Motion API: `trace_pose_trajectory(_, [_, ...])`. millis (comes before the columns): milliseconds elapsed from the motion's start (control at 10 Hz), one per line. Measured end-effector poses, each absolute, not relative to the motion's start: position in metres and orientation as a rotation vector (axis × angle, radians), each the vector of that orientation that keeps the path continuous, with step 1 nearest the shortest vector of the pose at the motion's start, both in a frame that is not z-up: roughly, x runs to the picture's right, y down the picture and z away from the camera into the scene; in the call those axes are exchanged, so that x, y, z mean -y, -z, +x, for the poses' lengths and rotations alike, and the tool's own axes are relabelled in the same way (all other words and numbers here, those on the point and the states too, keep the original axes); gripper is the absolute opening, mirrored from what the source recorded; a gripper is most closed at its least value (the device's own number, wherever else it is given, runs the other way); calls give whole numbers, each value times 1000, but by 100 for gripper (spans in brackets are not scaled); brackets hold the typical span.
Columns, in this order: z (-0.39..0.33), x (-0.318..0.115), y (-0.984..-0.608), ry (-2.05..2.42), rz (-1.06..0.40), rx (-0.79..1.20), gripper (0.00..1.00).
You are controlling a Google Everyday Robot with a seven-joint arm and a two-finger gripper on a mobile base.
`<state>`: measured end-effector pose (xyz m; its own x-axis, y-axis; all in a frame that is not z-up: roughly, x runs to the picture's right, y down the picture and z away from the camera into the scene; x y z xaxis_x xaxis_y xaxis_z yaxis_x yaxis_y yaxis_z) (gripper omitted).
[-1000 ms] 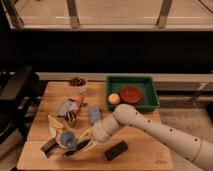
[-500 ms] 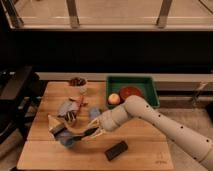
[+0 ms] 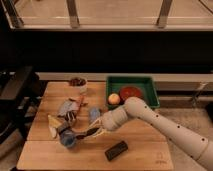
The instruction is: Place brush in plastic cup
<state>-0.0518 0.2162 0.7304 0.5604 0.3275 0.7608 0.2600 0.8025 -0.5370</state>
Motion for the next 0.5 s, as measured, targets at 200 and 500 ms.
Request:
trace_pose_trajectory(200, [-51, -220, -728, -48, -665, 994, 72])
trace_pose_trajectory(500, [-52, -225, -728, -52, -675, 997, 80])
